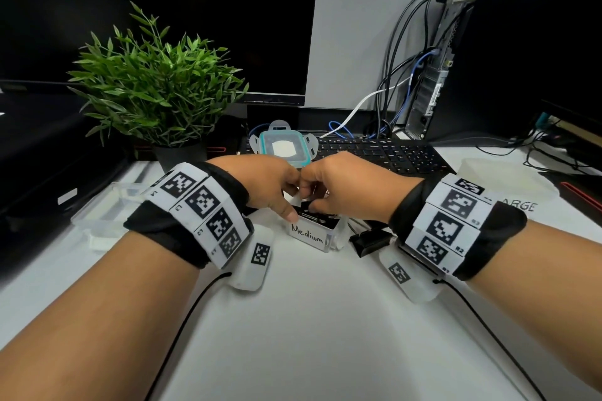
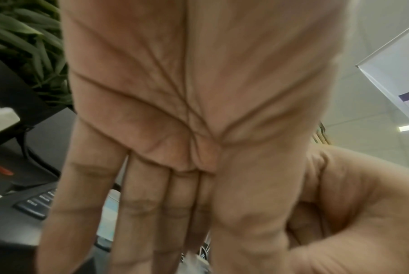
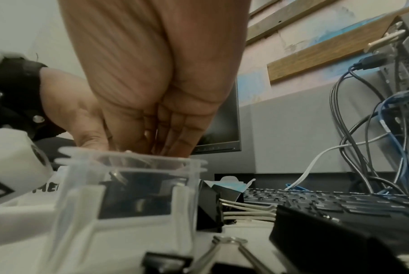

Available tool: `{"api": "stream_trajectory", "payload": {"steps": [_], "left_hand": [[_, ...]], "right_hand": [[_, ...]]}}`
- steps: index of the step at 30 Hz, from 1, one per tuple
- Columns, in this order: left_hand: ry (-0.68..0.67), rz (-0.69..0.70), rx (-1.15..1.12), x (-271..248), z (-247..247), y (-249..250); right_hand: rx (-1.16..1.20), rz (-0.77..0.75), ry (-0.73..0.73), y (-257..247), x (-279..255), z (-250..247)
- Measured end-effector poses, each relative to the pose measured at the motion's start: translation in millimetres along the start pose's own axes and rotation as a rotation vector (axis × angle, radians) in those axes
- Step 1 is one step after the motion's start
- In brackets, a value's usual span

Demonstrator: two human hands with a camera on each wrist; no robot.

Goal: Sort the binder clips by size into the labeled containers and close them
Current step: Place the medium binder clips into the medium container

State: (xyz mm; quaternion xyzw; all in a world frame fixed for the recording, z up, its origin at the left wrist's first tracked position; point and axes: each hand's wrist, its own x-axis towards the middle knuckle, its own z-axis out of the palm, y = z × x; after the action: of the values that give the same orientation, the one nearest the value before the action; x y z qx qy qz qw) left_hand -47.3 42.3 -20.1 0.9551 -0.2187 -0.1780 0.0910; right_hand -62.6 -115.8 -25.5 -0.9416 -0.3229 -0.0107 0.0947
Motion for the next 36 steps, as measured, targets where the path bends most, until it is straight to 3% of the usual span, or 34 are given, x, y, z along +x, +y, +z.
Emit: {"api": "stream_trajectory", "payload": {"steps": [14,22,27,32,36], "left_hand": [[0.000,-0.048,-0.042,0,1,4],[-0.009,-0.060,-0.029,0,1,3],[-0.005,-0.069,0.001,-1,0,1],[0.066,-0.100,-0.082,-12,-5,-5],[0.063,-0.124,-0.121,-21,4,-5]], "right_hand": [[0.032,0.124,-0.099,9,-6,-1],[0.037,0.134,-0.111,7,-9,0],[0.063,0.134,-0.013,10,-20,-4],[0.025,0.118,-0.131,4,-27,-6],[-0.009,0.108,-0.112,1,-26,-6]]}}
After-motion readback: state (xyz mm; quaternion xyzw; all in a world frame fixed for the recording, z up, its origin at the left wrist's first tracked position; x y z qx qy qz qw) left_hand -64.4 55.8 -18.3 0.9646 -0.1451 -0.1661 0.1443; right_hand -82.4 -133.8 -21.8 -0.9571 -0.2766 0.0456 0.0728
